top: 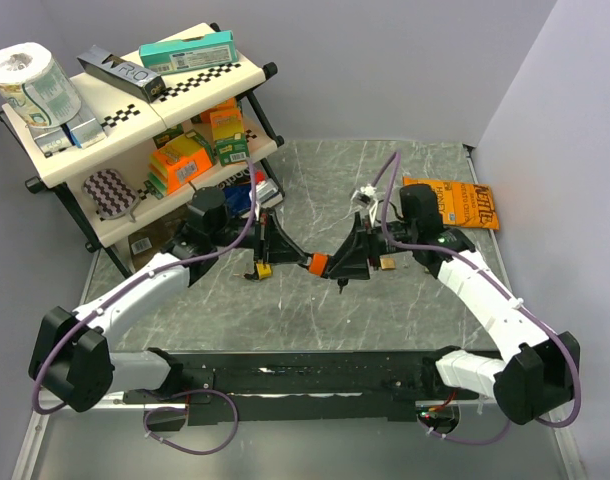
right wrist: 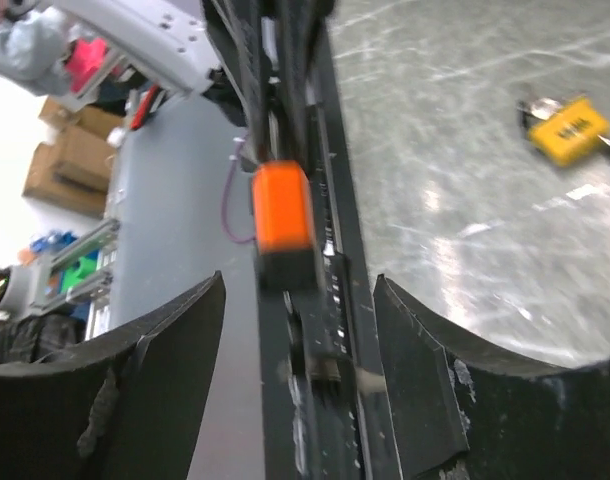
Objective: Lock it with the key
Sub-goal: Lock the lock.
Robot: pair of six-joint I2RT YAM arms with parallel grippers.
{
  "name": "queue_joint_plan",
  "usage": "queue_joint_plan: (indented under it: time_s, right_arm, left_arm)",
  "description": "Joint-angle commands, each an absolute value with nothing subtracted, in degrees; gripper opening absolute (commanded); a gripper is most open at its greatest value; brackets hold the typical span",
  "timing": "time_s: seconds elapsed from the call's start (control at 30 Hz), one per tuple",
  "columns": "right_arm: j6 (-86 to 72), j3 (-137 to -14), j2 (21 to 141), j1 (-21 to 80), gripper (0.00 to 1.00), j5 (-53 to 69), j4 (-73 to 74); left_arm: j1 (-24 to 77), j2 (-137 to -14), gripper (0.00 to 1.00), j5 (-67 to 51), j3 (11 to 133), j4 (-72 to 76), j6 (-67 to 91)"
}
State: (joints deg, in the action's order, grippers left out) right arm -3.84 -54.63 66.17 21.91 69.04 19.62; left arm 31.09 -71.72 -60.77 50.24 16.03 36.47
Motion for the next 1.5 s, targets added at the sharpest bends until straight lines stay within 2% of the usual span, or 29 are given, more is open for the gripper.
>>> queue_joint_plan:
  time_s: [0.0, 0.2, 0.63, 0.67, 0.7, 0.77, 0.8, 0.83, 1.1, 1.47]
  right_arm:
    - [6.6, -57.8, 64.3, 18.3, 0.67, 70.8, 27.6]
    - [11.7, -58.7, 64.9, 17.5, 0.50, 71.3, 33.1]
    - [10.6, -58.6, 64.9, 21.2, 0.40, 70.6, 30.5]
    - [10.7, -58.4, 64.8, 21.6, 0.37, 70.5, 30.5]
    - [10.6, -58.2, 64.5, 22.2, 0.26, 70.1, 30.3]
    - [10.7, -57.8, 64.2, 22.2, 0.16, 69.8, 30.1]
    - [11.0, -57.9, 64.2, 22.2, 0.06, 69.4, 30.4]
    - [11.5, -58.1, 64.2, 22.1, 0.00, 69.2, 31.4]
    - [14.8, -55.8, 62.9, 20.2, 0.00, 68.4, 34.6]
    - [24.3, -54.1, 65.3, 9.7, 0.00, 71.1, 43.5]
  left_arm:
    - [30.1, -68.9, 0.01, -64.9, 51.8, 16.2, 35.8]
    - [30.2, -68.7, 0.01, -65.0, 51.7, 14.0, 33.8]
    - [30.2, -69.3, 0.01, -64.1, 50.8, 15.4, 35.7]
    - [30.2, -69.3, 0.01, -64.0, 50.9, 15.2, 35.6]
    - [30.2, -69.4, 0.01, -63.9, 51.0, 15.0, 35.5]
    - [30.2, -69.4, 0.01, -64.2, 51.4, 14.0, 34.8]
    - [30.2, -69.3, 0.01, -64.1, 51.5, 13.6, 34.5]
    - [30.2, -69.3, 0.01, -64.1, 51.9, 12.6, 34.1]
    - [26.5, -70.9, 0.01, -65.4, 56.5, 9.8, 31.4]
    - [18.7, -73.1, 0.01, -68.3, 62.9, 5.9, 27.8]
